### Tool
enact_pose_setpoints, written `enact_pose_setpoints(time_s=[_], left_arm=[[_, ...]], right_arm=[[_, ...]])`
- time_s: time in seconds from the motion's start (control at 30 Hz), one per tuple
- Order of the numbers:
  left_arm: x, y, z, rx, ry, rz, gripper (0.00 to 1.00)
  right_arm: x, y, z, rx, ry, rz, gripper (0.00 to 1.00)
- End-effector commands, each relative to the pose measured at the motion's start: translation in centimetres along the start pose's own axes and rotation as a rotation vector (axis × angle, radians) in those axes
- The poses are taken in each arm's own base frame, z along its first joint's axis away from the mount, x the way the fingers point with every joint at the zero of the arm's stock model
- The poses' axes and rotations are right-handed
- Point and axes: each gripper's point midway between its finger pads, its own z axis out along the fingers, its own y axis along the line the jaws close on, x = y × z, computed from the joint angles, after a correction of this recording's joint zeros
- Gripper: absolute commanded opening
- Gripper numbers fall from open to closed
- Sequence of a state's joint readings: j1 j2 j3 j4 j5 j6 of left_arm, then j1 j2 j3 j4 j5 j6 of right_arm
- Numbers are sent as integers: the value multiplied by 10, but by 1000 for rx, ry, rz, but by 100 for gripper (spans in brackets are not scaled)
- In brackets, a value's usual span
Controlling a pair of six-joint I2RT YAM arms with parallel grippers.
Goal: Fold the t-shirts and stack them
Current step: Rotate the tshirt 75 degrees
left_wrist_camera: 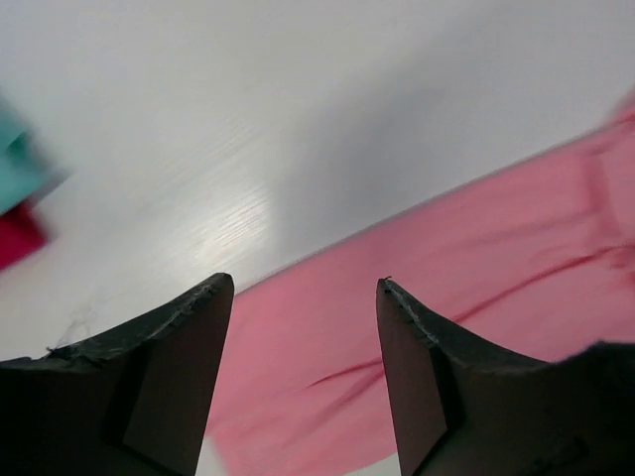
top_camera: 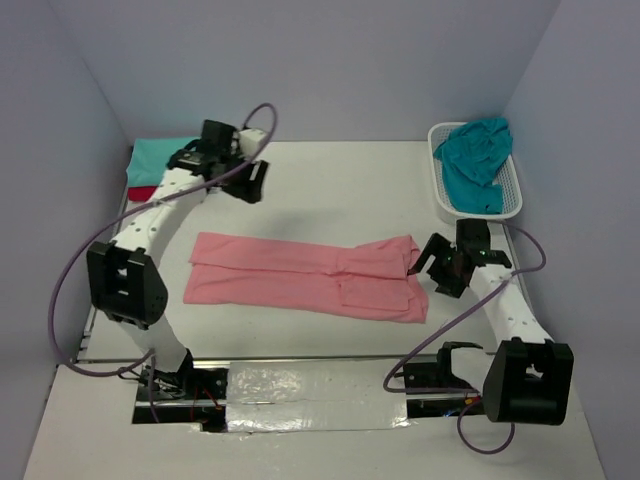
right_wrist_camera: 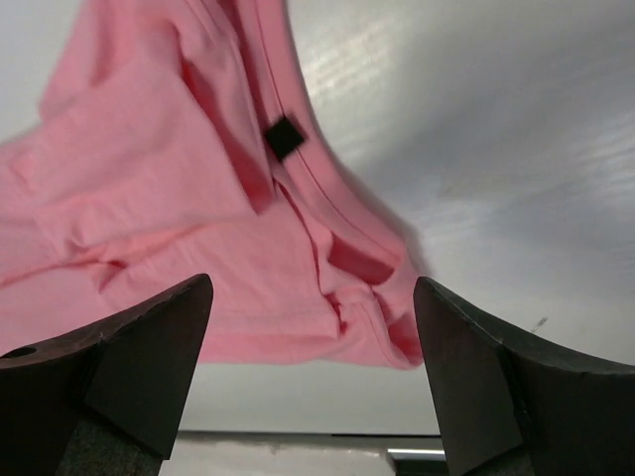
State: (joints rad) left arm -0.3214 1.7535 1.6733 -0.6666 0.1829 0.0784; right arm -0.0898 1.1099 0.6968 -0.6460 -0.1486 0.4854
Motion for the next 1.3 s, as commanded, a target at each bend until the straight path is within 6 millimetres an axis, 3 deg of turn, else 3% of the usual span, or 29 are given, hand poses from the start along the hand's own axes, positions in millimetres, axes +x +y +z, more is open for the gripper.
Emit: enact_pose_setpoints(time_s=[0.0,0.03,0.1,0.13,0.2,0.37,0.5,0.67,0.73,0.77,0.8,0.83,0.93,1.1,1.13,1.17,1.2,1.23,1.27], left_arm=[[91,74,-16,-170,236,-50,72],[121,100,-20,-209,282,-121,74],[141,125,-20,-239,296,-181,75],[163,143,-21,-248,323,-241,75],[172,153,-16,-243,326,-238,75],[186,162,1,-260,323,-217,78],[189,172,17,-272,318,-216,79],[210,172,31,-255,376,-223,70],[219,168,31,-249,392,-223,58],[222,168,30,-251,399,-225,51],[225,167,27,-254,408,-232,49],[225,169,25,-264,408,-236,47],[226,177,10,-284,406,-285,54],[218,190,-22,-314,374,-324,61],[215,192,-26,-321,371,-312,61],[213,192,-30,-325,368,-305,62],[208,192,-35,-327,362,-291,63],[206,191,-37,-324,357,-288,63],[204,191,-39,-325,353,-284,63]], right_arm=[[24,-3,7,-25,75,93,89],[29,-6,9,-10,101,104,86],[40,-16,13,44,148,136,84],[43,-19,14,59,156,152,84],[53,-25,14,82,167,191,84],[84,-29,21,67,242,271,81],[95,-35,30,89,273,303,77],[93,-34,35,81,276,300,56],[91,-34,37,81,268,290,42],[87,-35,38,88,261,281,35],[77,-31,38,80,241,255,22],[78,-34,40,95,248,256,18],[34,-18,50,92,215,181,0],[-33,12,71,135,162,7,0],[-60,36,72,104,119,-37,0],[-58,37,85,136,169,-55,0],[-60,51,91,134,175,-112,0],[-87,75,92,105,125,-140,0],[-83,75,108,139,173,-160,0]])
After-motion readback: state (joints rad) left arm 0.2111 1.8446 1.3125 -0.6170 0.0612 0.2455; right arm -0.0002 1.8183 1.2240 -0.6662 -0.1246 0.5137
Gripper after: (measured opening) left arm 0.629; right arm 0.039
